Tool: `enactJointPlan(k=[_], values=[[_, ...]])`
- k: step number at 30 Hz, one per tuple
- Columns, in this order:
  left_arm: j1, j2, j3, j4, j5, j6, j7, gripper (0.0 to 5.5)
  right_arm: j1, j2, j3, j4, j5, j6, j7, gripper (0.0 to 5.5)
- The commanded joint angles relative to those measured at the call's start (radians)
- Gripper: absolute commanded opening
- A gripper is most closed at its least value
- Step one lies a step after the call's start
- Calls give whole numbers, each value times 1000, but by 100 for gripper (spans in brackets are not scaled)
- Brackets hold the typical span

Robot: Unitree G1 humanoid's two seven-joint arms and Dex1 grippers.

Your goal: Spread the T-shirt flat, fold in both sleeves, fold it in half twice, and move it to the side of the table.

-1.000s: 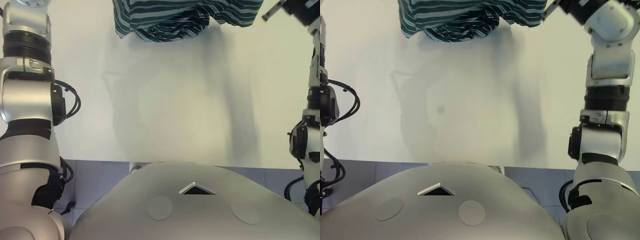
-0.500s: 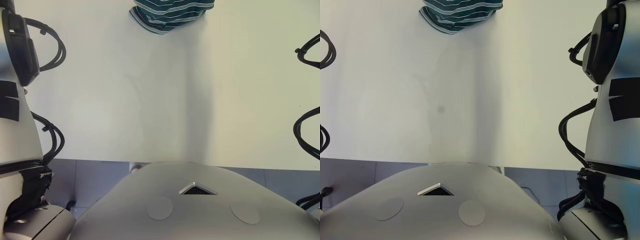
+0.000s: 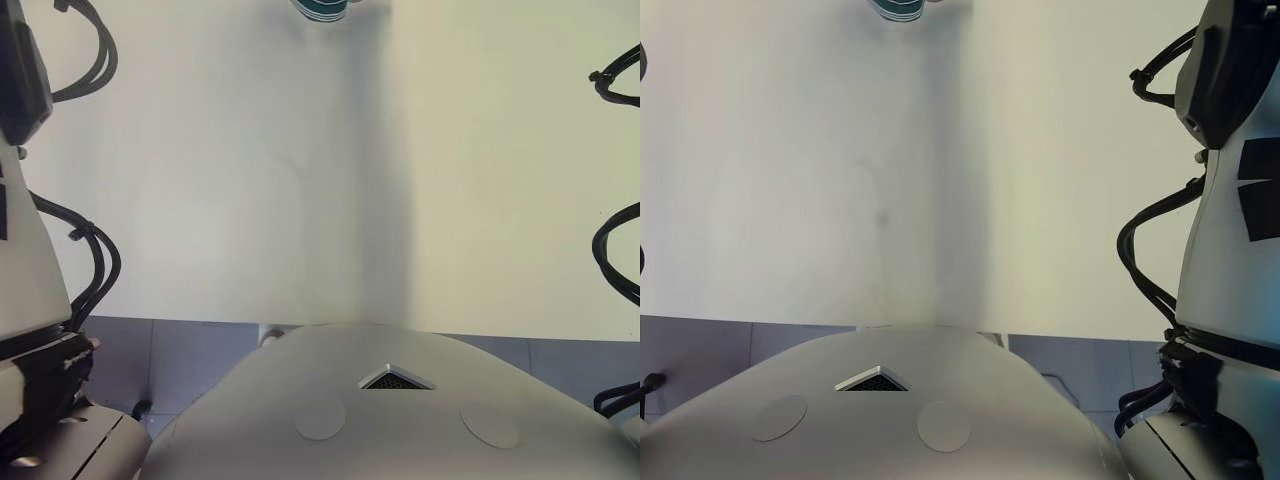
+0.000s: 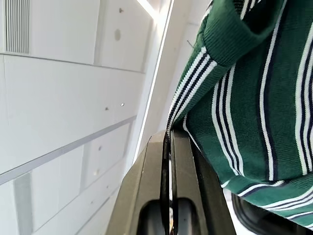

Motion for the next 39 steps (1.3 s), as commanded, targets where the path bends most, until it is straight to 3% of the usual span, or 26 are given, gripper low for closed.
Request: enactJointPlan(k=[1, 6, 9, 12, 16, 19, 22, 26, 29, 33, 35, 37, 39], values=[[141, 45, 40, -9, -70, -167, -207, 2, 84, -65, -12, -13, 25, -79, 175, 0], [449, 101, 180, -179, -408, -469, -756, 2, 387, -141, -63, -224, 236, -245, 780, 0], [823, 183, 193, -769, -821, -244, -1108, 2, 669, -199, -56, -605, 428, -99, 1094, 0], [1243, 356, 104, -1315, -1016, -31, -1230, 2, 989, -289, -15, -995, 549, 79, 1245, 0], [1710, 484, -43, -1516, -932, -32, -1287, 2, 1463, -362, 98, -1413, 611, 197, 1290, 0], [1939, 558, -32, -1602, -919, -27, -1293, 2, 1732, -432, 107, -1621, 622, 249, 1287, 0], [2030, 599, 25, -1686, -964, 11, -1297, 2, 1806, -462, 71, -1699, 599, 283, 1259, 0], [2085, 630, 73, -1729, -936, 30, -1286, 0, 1871, -512, 71, -1774, 583, 310, 1229, 86], [2205, 707, 128, -1791, -964, 43, -1313, 51, 1961, -581, 32, -1855, 616, 309, 1246, 136], [2296, 723, 226, -1868, -1086, 98, -1314, 116, 2031, -655, -54, -1884, 675, 320, 1272, 207], [2232, 690, 320, -1878, -1251, 182, -1286, 144, 2001, -684, -123, -1821, 704, 305, 1296, 244], [2002, 596, 359, -1794, -1399, 310, -1180, 144, 1858, -646, -147, -1742, 719, 330, 1239, 264], [1736, 440, 322, -1641, -1336, 384, -1007, 144, 1696, -569, -130, -1675, 696, 360, 1139, 264]])
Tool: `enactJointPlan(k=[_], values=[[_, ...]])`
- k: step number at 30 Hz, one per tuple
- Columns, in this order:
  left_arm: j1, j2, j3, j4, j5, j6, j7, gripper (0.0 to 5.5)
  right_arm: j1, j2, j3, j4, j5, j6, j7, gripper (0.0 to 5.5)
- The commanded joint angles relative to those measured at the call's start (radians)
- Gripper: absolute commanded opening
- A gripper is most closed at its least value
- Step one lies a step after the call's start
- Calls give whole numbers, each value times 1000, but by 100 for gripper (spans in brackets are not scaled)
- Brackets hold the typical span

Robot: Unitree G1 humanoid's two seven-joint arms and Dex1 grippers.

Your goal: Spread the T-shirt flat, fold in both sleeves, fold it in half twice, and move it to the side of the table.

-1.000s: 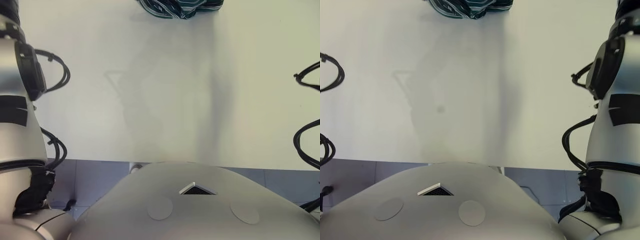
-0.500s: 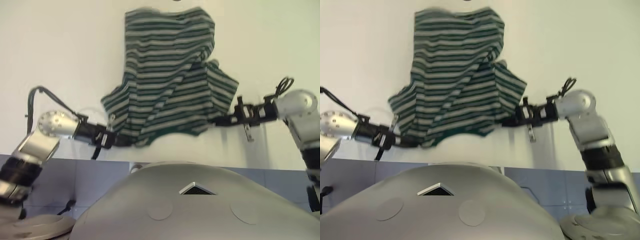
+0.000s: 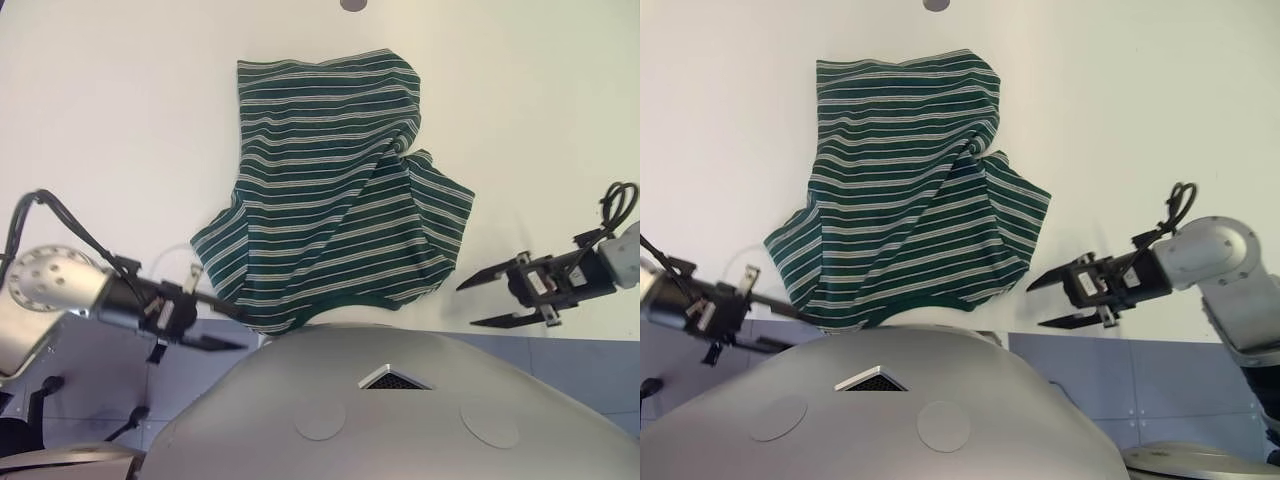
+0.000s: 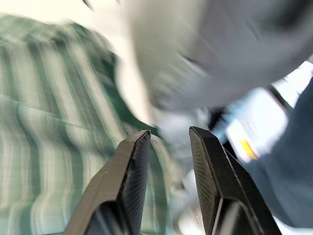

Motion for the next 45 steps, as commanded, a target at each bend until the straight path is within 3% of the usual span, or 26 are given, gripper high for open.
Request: enactJointPlan(k=[1, 4, 8, 10, 13, 19, 24, 27, 30, 34, 37, 41, 45], values=[[-424, -255, -48, 247, 112, 121, 299, 144, -271, 122, 19, 109, -23, 49, -158, 264], [-601, -443, -196, 482, 479, 16, 509, 144, -287, 206, 134, 151, -154, 8, -257, 264], [-817, -675, -419, 976, 923, -104, 859, 144, -312, 280, 296, 391, -433, -156, -420, 264], [-888, -724, -524, 1194, 1094, -140, 979, 144, -324, 231, 336, 541, -534, -251, -449, 264], [-941, -701, -652, 1397, 1281, -206, 1064, 144, -237, 123, 324, 500, -436, -277, -315, 264], [-1021, -672, -642, 1532, 1304, -399, 1098, 144, -49, -33, 301, 280, -238, -259, -177, 264], [-992, -686, -596, 1430, 1229, -584, 1018, 144, -194, -18, 148, 294, -48, -155, -158, 264], [-965, -646, -609, 1374, 1268, -616, 995, 144, -432, 71, 65, 356, 86, -36, -182, 264], [-970, -640, -634, 1366, 1326, -615, 1004, 144, -651, 221, 74, 451, 78, 15, -283, 264], [-988, -652, -675, 1388, 1408, -574, 1043, 144, -893, 535, 193, 768, -142, -75, -557, 264], [-999, -656, -703, 1423, 1453, -564, 1063, 144, -999, 696, 262, 1113, -331, -183, -822, 264], [-1007, -667, -726, 1447, 1476, -565, 1090, 144, -1035, 779, 287, 1412, -445, -247, -1001, 264], [-1004, -670, -736, 1465, 1482, -564, 1111, 144, -1053, 789, 302, 1566, -511, -301, -1023, 264]])
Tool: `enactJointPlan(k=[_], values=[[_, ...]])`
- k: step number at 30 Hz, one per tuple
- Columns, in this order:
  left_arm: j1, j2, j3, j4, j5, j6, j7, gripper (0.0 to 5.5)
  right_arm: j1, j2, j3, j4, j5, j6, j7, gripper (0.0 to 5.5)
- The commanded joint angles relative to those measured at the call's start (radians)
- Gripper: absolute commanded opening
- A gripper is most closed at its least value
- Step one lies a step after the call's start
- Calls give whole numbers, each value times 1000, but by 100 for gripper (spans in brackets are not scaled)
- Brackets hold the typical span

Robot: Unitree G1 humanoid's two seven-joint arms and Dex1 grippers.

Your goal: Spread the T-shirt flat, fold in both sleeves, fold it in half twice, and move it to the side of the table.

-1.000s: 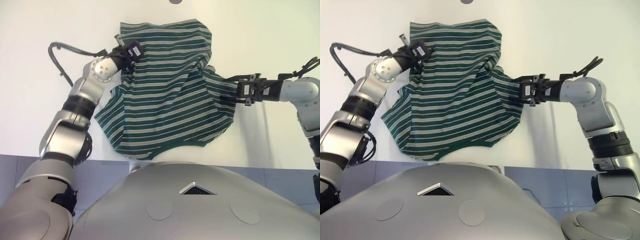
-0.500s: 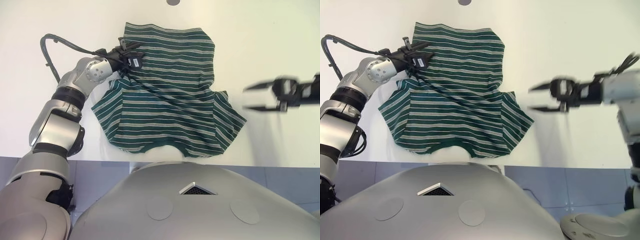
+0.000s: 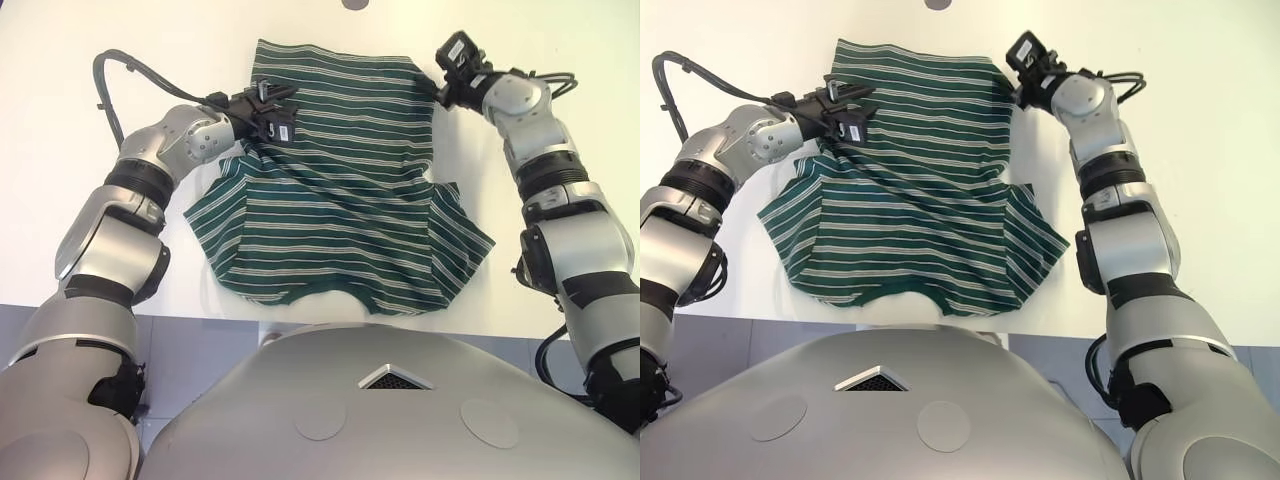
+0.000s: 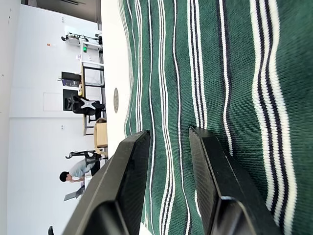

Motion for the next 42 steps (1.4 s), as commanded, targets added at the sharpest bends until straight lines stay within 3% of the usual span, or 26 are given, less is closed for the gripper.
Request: enactJointPlan(k=[1, 11, 13, 17, 22, 29, 38, 42], values=[[89, -9, -68, 78, 90, 49, -29, 144, -26, 6, 3, 123, -56, -11, -25, 264], [108, -11, -101, 119, 107, 66, -2, 144, -133, -127, -158, 244, -40, 62, -447, 264], [110, -16, -96, 122, 99, 67, 2, 144, -160, -100, -225, 219, 28, 11, -364, 264], [102, -23, -95, 130, 96, 66, 7, 144, -152, 32, -293, 134, 165, -59, -13, 264], [90, -33, -94, 136, 95, 62, 7, 144, -138, 121, -298, 177, 191, 78, 209, 264], [98, -39, -97, 139, 97, 65, 11, 144, -68, 84, -106, 252, -84, 135, -93, 264], [113, -32, -116, 159, 118, 88, 26, 144, -63, -71, -331, 274, 36, 187, -480, 264], [119, -31, -118, 170, 120, 98, 34, 144, -120, -79, -457, 241, 158, 104, -303, 264]])
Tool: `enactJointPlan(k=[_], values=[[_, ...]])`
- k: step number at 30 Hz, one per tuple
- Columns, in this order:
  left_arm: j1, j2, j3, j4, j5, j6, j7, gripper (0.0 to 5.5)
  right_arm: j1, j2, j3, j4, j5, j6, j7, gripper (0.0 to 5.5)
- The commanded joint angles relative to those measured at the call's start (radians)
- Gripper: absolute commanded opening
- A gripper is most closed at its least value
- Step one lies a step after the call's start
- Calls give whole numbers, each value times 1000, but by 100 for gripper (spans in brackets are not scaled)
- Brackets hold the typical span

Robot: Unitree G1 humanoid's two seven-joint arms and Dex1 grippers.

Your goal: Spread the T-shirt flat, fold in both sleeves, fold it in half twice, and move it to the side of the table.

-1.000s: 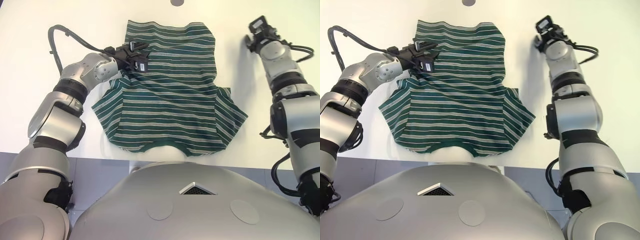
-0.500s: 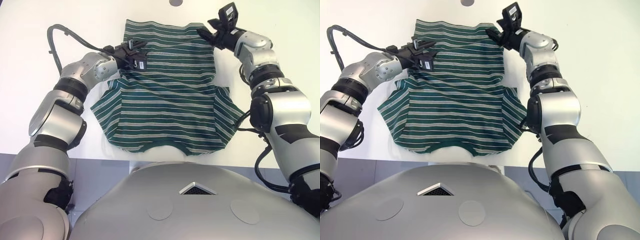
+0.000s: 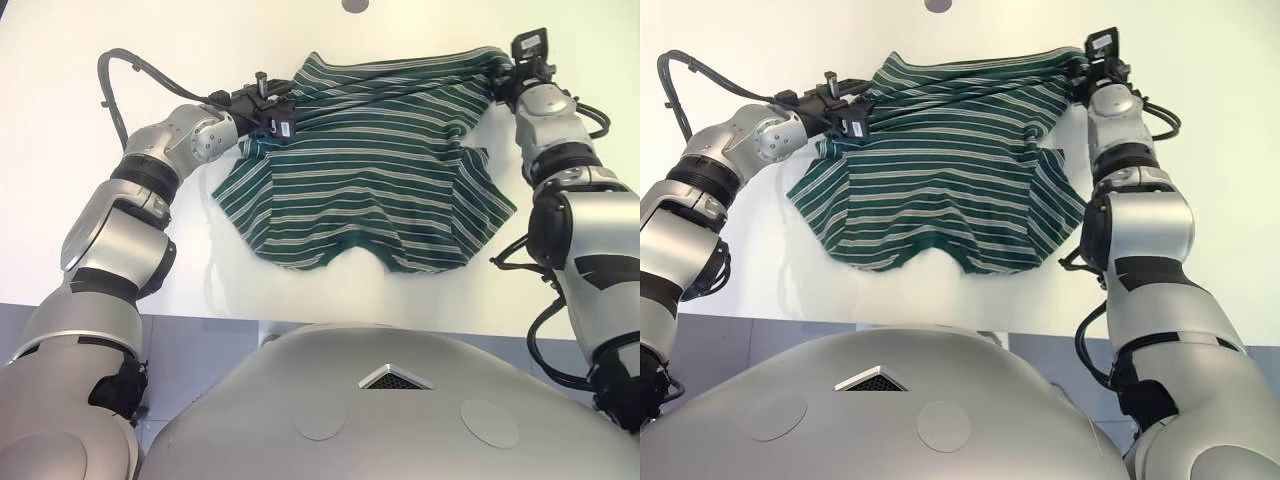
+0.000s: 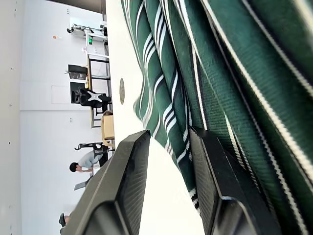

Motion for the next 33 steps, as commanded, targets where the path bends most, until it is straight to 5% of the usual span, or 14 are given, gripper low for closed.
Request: enactJointPlan(k=[1, 5, 13, 16, 19, 22, 27, 33], values=[[152, -6, -81, 107, 97, 72, -41, 144, -43, -41, -79, -20, 84, -39, 195, 264], [141, -1, -49, 88, 61, 63, -54, 144, 5, 26, 13, -38, 31, -53, 473, 264], [101, 157, 132, -30, -78, 74, -137, 144, 54, 34, 25, -135, 50, -197, 609, 264], [81, 158, 149, 2, -68, 102, -108, 144, 94, 59, -35, -298, 195, -150, 804, 264], [42, 99, 192, 39, -97, 128, -26, 144, 300, 55, 110, -669, 268, -23, 1089, 264], [39, -39, 413, -41, -423, 129, -112, 144, 466, -25, 299, -846, 137, -11, 1188, 264], [35, -102, 654, -270, -768, 219, -234, 144, 629, -200, 352, -957, 0, -48, 1132, 264], [118, -98, 711, -515, -807, 344, -263, 144, 962, -452, 262, -1562, 396, 168, 1346, 264]])
